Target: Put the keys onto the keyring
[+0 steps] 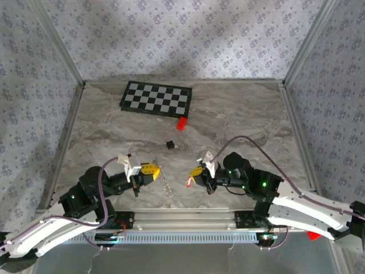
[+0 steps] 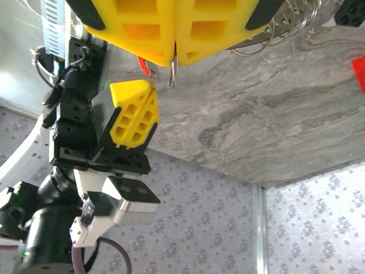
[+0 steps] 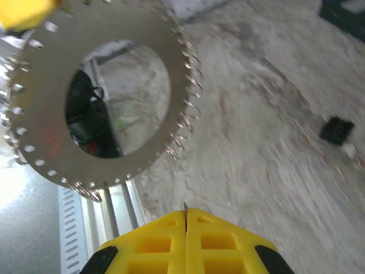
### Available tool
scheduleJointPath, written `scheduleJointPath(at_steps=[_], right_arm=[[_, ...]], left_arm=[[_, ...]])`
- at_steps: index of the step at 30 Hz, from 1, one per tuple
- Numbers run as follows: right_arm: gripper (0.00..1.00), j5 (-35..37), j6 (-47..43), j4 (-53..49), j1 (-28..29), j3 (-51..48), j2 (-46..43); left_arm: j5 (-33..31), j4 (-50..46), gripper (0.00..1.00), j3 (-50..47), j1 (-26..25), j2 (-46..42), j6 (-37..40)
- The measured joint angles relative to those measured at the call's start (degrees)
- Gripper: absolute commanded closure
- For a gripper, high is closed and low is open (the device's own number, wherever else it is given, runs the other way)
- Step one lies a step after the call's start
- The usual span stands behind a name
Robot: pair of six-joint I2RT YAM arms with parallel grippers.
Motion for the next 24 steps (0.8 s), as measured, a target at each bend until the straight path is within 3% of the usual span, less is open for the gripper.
scheduleJointPath(at_steps=[11,24], right_arm=[[1.0,-10.91,-3.78,6.75,1.95,7.21,0.74],[1.0,-15.78,-3.45,9.53,2.75,8.33,1.4]], left_arm=[[13.22,-0.39,1.0,6.75,-2.47,4.61,3.76],[14.8,-2.27,1.0,10.43,-4.28,7.72,8.2]])
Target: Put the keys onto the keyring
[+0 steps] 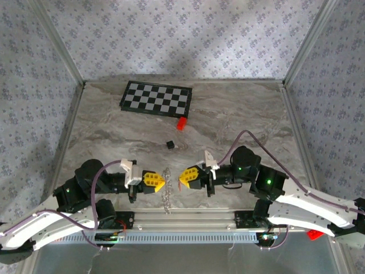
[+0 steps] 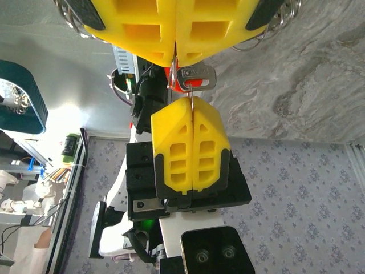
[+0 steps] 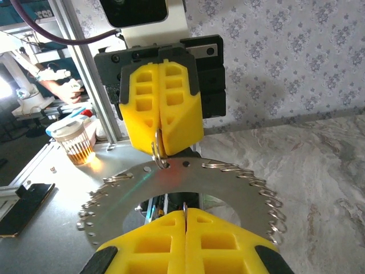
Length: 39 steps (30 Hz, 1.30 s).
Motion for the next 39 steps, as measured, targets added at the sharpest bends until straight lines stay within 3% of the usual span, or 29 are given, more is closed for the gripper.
scheduleJointPath(at_steps=[11,22,39], right_arm=[[1.0,5.31,-4.17,-0.35,5.46,0.5,1.86],[1.0,12.94,-7.78,-1.11,7.43,0.5,-0.33],[1.0,14.49,-8.85,-2.69,7.43,0.61,0.0]], left_arm=[[-1.57,0.02,1.0,0.0,-0.2,1.03,1.99],[-3.04,-1.05,1.0,0.0,-0.26,3.06,3.8],[-3.26,-2.86,1.0,0.0,-0.26,4.24,4.79]])
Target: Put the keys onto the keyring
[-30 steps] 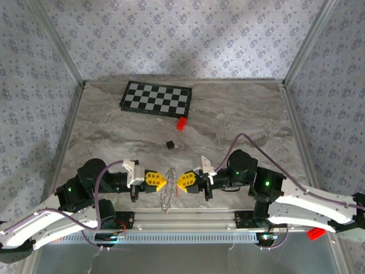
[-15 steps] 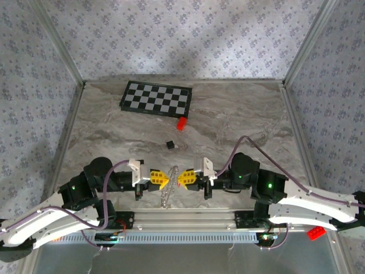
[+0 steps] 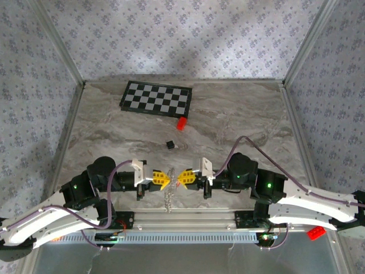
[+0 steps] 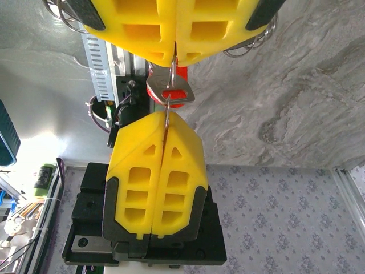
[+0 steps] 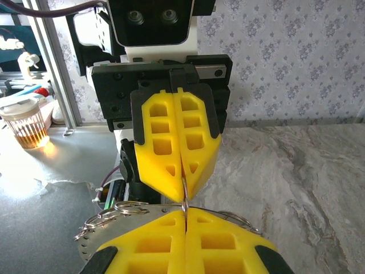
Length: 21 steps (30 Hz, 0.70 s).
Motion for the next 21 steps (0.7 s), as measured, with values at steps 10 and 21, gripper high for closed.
scheduleJointPath(at_steps=[10,21], right_arm=[[1.0,-0.02,0.0,-0.07,0.0,0.0,0.39],[1.0,-0.26,0.02,-0.17,0.0,0.0,1.29]], left_arm=[[0.0,-0.15,1.0,0.0,-0.04,0.0,0.0],[-0.42,-0.17,1.0,0.0,-0.44,0.0,0.0]])
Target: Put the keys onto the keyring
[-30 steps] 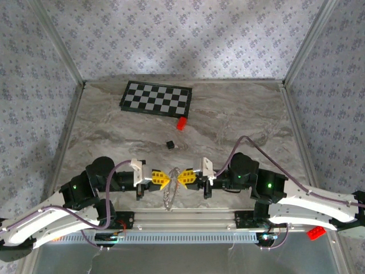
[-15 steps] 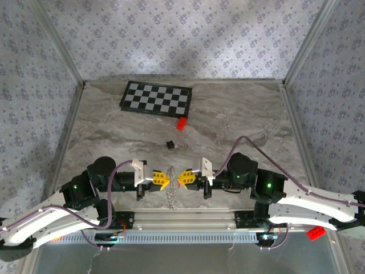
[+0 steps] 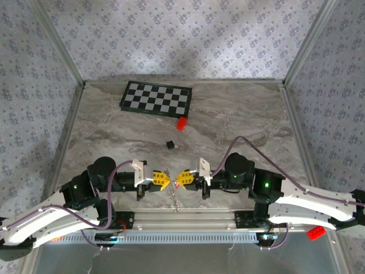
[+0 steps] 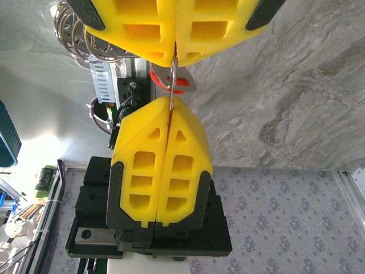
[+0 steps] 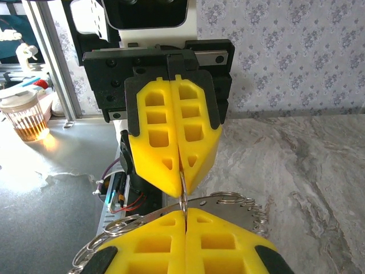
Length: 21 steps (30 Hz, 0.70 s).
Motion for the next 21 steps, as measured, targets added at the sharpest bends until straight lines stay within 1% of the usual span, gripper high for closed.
scheduleJointPath(at_steps=[21], right_arm=[[1.0,-0.24,0.07,0.26,-0.22,-0.55,-1.53]], left_arm=[[-0.87,-0.02,1.0,0.0,-0.35,0.57,0.22]])
